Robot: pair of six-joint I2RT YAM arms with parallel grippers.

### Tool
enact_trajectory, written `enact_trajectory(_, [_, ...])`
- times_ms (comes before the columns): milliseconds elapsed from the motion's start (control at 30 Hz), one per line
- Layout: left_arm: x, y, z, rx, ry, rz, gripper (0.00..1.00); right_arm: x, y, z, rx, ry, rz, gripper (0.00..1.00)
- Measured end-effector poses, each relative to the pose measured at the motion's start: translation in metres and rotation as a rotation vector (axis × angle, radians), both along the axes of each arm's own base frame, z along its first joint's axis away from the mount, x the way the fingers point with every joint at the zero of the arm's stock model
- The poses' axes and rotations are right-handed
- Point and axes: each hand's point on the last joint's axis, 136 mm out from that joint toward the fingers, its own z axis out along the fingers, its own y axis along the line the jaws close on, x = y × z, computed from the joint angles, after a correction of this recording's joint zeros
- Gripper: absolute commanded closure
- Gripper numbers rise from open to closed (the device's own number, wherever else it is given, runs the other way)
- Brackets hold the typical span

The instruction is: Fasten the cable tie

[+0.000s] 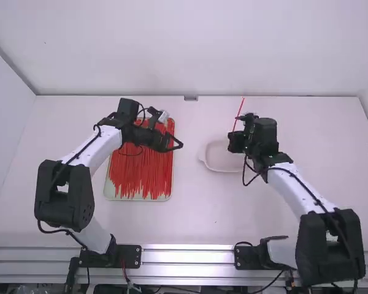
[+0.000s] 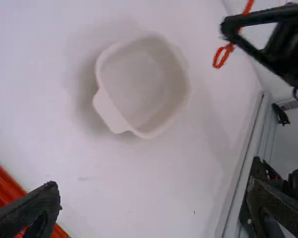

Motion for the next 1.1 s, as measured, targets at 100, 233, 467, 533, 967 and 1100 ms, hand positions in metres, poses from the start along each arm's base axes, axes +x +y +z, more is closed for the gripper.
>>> enact_trajectory(100, [-0.001,0.000,-0.001,0.006,-0.001,-0.004,0.01,-0.001,-0.008,-0.023,-0.009,0.055,-0.031,1.00])
enact_trajectory(233, [-0.002,0.000,-0.001,0.007,-0.001,-0.007,0.01,0.002,-0.015,-0.044,-0.013,0.101,-0.054,1.00])
enact_trajectory(467, [-0.002,0.001,-0.001,0.008,-0.001,-0.006,0.01,0.004,-0.013,-0.080,-0.018,0.172,-0.046,1.00])
enact_trajectory(533, [-0.001,0.001,-0.002,0.010,-0.002,-0.005,0.01,0.004,-0.011,-0.086,-0.020,0.182,-0.042,1.00])
enact_trajectory(967, [-0.001,0.001,-0.002,0.010,-0.002,-0.005,0.01,0.002,-0.006,-0.091,-0.018,0.195,-0.032,0.79])
enact_trajectory(1100, [-0.001,0.001,-0.001,0.010,-0.002,-0.005,0.01,0.002,-0.007,-0.091,-0.017,0.195,-0.034,0.00])
